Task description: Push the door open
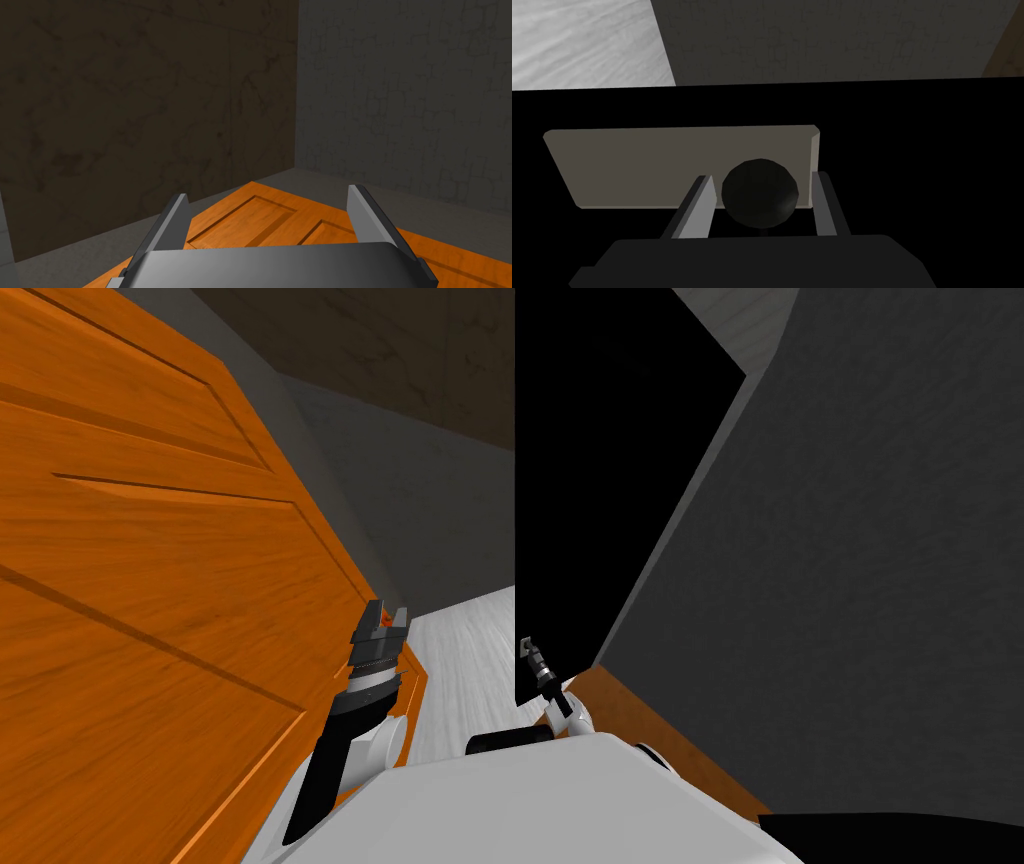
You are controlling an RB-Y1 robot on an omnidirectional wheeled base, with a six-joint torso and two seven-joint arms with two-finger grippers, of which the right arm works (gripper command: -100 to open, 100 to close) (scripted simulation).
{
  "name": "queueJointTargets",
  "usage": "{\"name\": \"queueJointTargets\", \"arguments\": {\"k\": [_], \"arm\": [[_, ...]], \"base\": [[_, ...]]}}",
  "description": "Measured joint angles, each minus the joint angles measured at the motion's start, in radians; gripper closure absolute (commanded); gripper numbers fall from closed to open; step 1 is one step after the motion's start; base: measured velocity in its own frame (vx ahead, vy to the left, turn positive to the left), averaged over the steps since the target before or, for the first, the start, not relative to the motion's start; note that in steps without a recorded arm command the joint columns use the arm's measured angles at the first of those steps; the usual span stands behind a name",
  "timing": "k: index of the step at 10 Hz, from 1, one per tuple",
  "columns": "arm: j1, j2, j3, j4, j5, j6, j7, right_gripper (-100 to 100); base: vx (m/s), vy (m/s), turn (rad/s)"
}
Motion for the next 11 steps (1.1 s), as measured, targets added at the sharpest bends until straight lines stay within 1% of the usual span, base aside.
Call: {"name": "queueJointTargets", "arguments": {"k": [4,5,6,7,8,9,10,11], "arm": [[0.0,0.0,0.001,0.002,0.001,0.002,0.001,100],[0.0,0.0,0.001,0.002,0.001,0.002,0.0,100],[0.008,-0.002,-0.001,-0.001,-0.001,0.007,0.003,100],[0.002,-0.005,-0.007,0.016,-0.005,0.003,0.006,100],[0.012,-0.008,-0.011,0.005,-0.007,0.007,0.008,100],[0.02,-0.014,-0.014,-0.015,-0.01,0.018,0.009,100],[0.001,-0.019,-0.025,0.015,-0.017,0.005,0.012,100],[0.002,-0.018,-0.034,0.018,-0.022,-0.002,0.021,100]], "base": [[-0.006,-0.003,0.001],[0.091,0.044,-0.017],[0.132,0.079,-0.036],[0.162,0.087,-0.04],[0.168,0.099,-0.036],[0.188,0.073,-0.028],[0.202,0.056,-0.027],[0.192,0.082,-0.058]]}}
